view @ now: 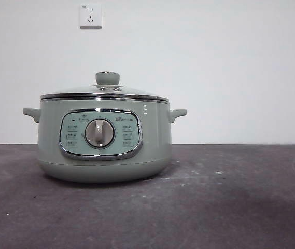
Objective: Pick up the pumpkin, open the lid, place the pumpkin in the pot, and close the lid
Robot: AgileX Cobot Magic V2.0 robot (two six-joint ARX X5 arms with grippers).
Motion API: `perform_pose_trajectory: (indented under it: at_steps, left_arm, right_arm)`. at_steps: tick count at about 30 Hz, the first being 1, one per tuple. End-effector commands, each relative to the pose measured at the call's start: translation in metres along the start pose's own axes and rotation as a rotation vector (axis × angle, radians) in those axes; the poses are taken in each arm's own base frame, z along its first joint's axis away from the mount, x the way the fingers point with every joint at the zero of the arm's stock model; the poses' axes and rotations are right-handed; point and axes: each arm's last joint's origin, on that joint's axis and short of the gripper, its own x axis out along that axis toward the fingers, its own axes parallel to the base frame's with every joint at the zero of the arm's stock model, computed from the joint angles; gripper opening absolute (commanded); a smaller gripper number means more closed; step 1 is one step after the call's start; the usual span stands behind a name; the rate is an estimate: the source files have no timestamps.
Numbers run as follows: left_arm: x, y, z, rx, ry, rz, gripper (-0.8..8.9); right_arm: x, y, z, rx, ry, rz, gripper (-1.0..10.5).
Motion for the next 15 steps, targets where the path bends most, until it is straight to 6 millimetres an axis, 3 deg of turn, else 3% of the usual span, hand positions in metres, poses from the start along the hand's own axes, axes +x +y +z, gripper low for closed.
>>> perform_pose_trajectory:
  at_steps: [1, 15]
  left_arm:
    - [0.001, 0.000, -0.004, -0.012, 0.018, -0.001, -0.04]
    - [0.001, 0.000, -0.004, -0.012, 0.018, -0.001, -0.04]
  right_arm:
    - [-0.001, 0.000, -0.004, 0.017, 0.007, -0.007, 0.0]
    - [-0.002, 0.000, -0.028, 0.049, 0.190, -0.005, 0.0]
